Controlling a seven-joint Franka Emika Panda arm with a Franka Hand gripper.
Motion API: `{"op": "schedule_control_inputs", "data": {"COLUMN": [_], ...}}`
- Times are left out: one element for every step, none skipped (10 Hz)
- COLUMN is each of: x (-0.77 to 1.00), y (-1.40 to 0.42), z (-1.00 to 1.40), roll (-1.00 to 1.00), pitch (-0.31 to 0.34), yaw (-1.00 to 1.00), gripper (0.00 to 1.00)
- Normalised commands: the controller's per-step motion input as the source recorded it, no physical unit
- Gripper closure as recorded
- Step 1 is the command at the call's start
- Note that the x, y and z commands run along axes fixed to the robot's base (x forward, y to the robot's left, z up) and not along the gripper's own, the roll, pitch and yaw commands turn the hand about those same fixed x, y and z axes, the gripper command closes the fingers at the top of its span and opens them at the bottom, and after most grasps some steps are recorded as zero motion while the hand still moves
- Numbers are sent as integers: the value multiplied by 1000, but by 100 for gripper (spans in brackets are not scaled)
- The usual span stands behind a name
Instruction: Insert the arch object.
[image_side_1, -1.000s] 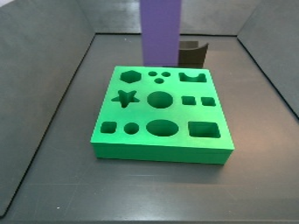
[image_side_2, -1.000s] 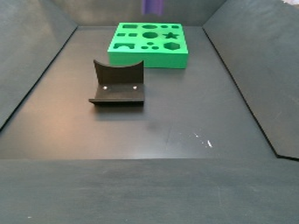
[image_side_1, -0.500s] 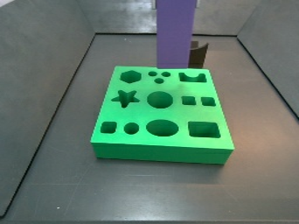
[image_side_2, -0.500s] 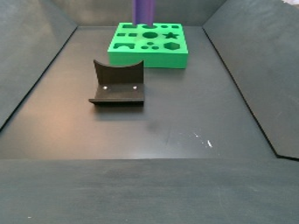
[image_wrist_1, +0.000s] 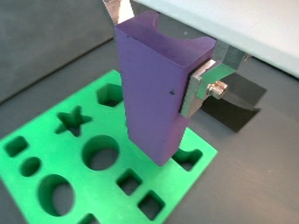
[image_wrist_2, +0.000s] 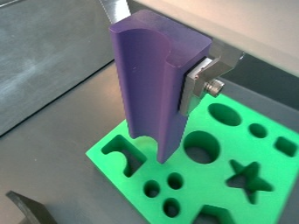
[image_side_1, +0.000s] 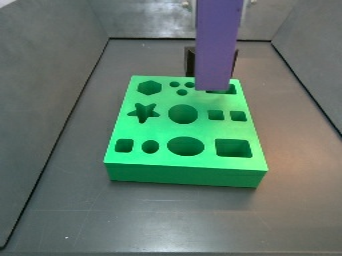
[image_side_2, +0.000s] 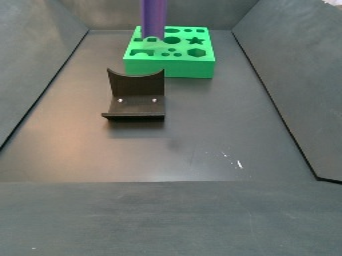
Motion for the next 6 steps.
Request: {"op": "schedule_control_inputs", "data": {"x": [1000, 1000, 1000, 923, 626, 489], "y": [220, 160, 94, 117, 209, 211], "z": [-163, -97, -151, -354, -297, -71], "roll": [266, 287, 207, 31, 0, 0], "pitch": [10, 74, 106, 24, 0, 40], "yaw": [0, 0, 0, 0, 71, 94], "gripper": [100, 100, 100, 100, 100, 100]}}
